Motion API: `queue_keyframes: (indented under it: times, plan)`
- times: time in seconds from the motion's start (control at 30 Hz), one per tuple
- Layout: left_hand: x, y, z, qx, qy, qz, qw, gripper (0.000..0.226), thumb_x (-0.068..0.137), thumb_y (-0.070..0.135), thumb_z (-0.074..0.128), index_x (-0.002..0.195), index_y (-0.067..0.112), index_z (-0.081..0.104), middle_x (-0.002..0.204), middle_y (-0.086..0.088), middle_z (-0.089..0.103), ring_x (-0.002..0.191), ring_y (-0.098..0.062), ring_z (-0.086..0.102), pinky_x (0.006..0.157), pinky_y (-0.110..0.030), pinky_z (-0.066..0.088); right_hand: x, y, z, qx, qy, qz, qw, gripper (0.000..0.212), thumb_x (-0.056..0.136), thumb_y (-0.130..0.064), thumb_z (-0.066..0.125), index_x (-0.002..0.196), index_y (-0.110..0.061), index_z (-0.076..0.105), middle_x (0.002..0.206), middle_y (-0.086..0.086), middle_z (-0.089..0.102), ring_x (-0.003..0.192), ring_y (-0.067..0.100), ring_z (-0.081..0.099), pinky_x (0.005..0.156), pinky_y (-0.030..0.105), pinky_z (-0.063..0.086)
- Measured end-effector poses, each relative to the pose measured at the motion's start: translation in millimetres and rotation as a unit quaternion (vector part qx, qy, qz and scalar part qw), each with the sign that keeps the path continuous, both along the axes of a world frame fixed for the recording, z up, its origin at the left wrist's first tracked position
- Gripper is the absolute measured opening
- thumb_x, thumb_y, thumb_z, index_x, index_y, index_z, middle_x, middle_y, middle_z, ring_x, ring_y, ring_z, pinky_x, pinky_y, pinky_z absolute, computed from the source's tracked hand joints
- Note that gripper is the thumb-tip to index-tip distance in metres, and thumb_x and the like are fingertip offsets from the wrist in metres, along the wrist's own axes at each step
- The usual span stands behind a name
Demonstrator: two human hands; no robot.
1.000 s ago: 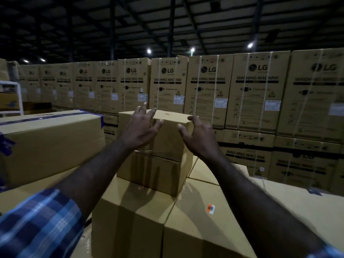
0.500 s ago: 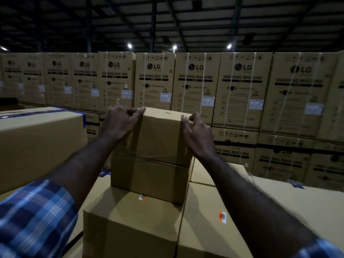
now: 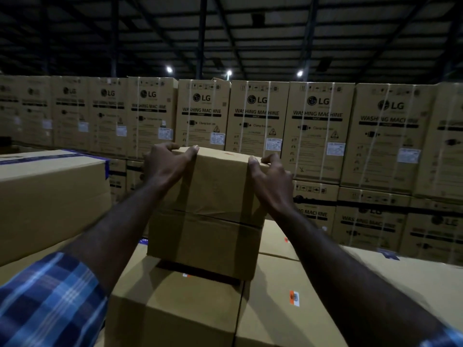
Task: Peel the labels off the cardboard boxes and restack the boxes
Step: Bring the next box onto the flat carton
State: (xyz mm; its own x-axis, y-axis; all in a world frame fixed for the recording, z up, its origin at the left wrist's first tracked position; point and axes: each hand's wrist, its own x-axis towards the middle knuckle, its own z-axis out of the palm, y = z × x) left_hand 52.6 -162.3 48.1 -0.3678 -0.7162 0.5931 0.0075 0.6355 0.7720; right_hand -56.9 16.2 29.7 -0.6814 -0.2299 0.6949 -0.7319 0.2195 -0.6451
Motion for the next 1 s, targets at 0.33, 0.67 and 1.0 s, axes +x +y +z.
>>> queue_keyframes:
  times: [0.33,0.67,1.0]
  plan:
    - [-6.1,60.0,39.1,-0.037,0.072,0.002,0.997,0.1,0.056,0.095,0.041,0.128,0.028,0.056,0.131,-0.015,0.051,0.111,-0.031,0.055,0.081,-0.047,0.056,7.5,69.6,76.3,-0.104,0.153,-0.065,0.981,0.032,0.093,-0.043,0.056,0.109,-0.016,0.052,0.099,0.004,0.061,0.084,0.017,0.062,0.067,0.032,0.057]
    - [-33.9,200.0,66.1,-0.114,0.033,-0.008,0.993,0.067,0.088,0.065,0.047,0.136,0.018,0.051,0.137,-0.017,0.037,0.118,-0.036,0.045,0.087,-0.04,0.044,-9.0,210.5,85.8,-0.116,0.146,-0.132,0.973,0.025,0.091,-0.045,0.057,0.098,-0.021,0.052,0.096,0.004,0.064,0.085,0.019,0.063,0.074,0.04,0.057]
    - [-73.6,412.4,60.7,-0.129,0.033,-0.062,0.989,0.071,0.085,0.07,0.047,0.134,0.018,0.053,0.136,-0.019,0.038,0.12,-0.037,0.044,0.093,-0.046,0.045,-24.5,432.5,81.2,-0.113,0.158,-0.211,0.958,0.034,0.088,-0.05,0.055,0.096,-0.017,0.058,0.093,0.005,0.066,0.086,0.024,0.063,0.076,0.047,0.055]
